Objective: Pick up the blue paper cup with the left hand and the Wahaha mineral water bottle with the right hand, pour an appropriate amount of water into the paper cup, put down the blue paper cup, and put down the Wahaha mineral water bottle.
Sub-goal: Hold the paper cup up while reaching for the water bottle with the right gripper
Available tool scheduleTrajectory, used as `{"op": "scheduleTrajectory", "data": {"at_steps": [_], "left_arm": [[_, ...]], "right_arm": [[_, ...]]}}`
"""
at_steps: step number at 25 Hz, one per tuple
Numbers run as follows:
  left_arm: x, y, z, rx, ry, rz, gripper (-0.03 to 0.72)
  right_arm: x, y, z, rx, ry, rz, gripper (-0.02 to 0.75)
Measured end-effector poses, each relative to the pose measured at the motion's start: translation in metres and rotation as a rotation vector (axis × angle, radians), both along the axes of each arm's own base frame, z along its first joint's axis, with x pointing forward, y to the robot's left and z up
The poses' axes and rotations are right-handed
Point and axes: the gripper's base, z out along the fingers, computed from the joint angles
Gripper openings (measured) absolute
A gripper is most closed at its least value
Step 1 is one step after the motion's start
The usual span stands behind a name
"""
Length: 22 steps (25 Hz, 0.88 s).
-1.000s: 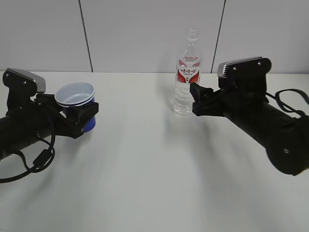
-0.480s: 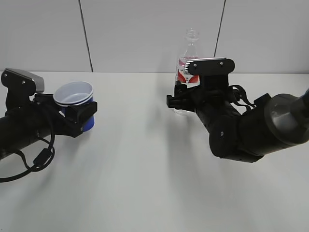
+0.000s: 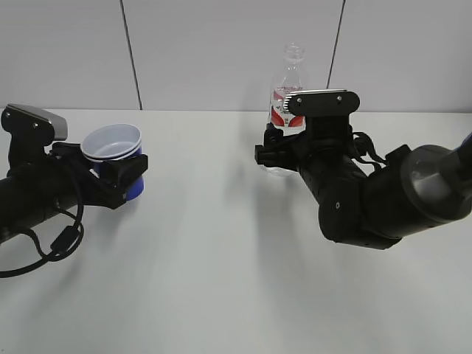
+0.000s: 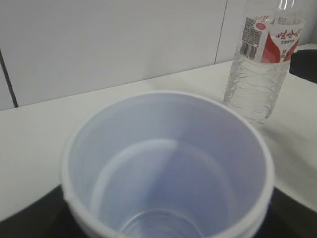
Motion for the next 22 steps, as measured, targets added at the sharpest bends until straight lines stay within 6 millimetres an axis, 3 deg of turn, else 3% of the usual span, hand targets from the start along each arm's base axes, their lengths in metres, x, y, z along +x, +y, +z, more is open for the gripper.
{"op": "scheduleTrajectory", "data": {"at_steps": [6,22], "left_arm": [[0.0,0.0,0.0,0.0,0.0,0.0,0.54],[0.0,0.0,0.0,0.0,0.0,0.0,0.54]], "right_arm": [[0.006,-0.008,0.0,0.015,-0.009,0.007,0.679],[0.03,-0.002,-0.014,0.028,-0.003,0.019,0.679]]}}
